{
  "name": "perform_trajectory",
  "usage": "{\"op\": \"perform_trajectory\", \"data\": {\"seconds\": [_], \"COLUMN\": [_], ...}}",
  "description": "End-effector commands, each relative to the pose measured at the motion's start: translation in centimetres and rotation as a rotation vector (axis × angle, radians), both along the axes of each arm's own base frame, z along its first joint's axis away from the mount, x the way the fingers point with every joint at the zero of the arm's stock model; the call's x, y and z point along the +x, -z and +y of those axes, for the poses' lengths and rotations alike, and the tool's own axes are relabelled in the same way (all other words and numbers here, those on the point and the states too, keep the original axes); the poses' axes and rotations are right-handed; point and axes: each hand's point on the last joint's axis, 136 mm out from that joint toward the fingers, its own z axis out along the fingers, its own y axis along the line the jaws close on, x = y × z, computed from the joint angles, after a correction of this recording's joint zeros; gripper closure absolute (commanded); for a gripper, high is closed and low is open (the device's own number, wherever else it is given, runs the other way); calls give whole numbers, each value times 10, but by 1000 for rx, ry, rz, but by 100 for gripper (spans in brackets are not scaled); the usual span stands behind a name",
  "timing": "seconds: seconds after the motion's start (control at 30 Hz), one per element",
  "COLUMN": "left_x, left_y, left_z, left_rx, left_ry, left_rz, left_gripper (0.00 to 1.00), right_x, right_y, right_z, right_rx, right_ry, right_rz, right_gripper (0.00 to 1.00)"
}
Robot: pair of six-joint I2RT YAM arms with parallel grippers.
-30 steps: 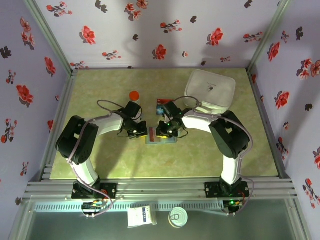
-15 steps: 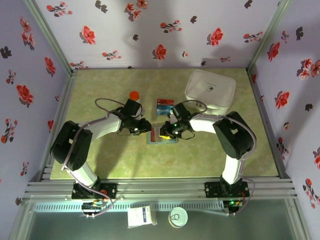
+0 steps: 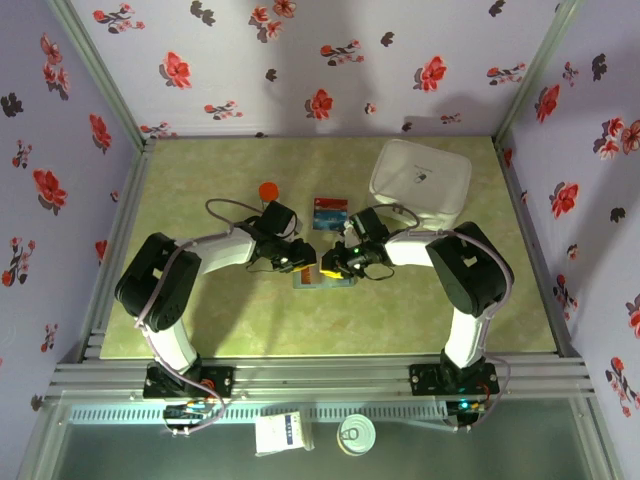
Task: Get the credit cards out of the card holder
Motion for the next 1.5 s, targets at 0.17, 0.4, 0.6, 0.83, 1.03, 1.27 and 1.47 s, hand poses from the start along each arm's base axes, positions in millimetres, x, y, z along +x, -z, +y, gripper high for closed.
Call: {"op": "perform_trajectory", "data": {"seconds": [0.17,0.4,0.6,0.83,1.03,1.27,1.47], "left_x": [-2,-1,-2,0,1,3,3], "left_y": [11,14,12,0,-13,-24,-28], "left_z": [-5,-4,-11,-11,-12,-27,-43], "left_rx": [4,15,-39,-86,-117,-155,-162], "left_ry": [-1,-10,-9,-15,-9,8,34], "left_rz": [33,40,43,29,16,11,12], "left_gripper": [71,73,83,82,80,74,66], "right_x": [-8,-9,-7,0,5,13,16], "right_y": [27,27,19,-8,-36,-63,-80], "right_z": [-12,-13,-9,-7,-16,-45,-73], "right_rx": [-48,-48,-12,27,11,-59,-111], "right_ry": [39,42,46,62,90,160,220], "right_rz": [67,68,52,-17,-103,-191,-242], "right_gripper": [76,77,79,76,75,74,74]}}
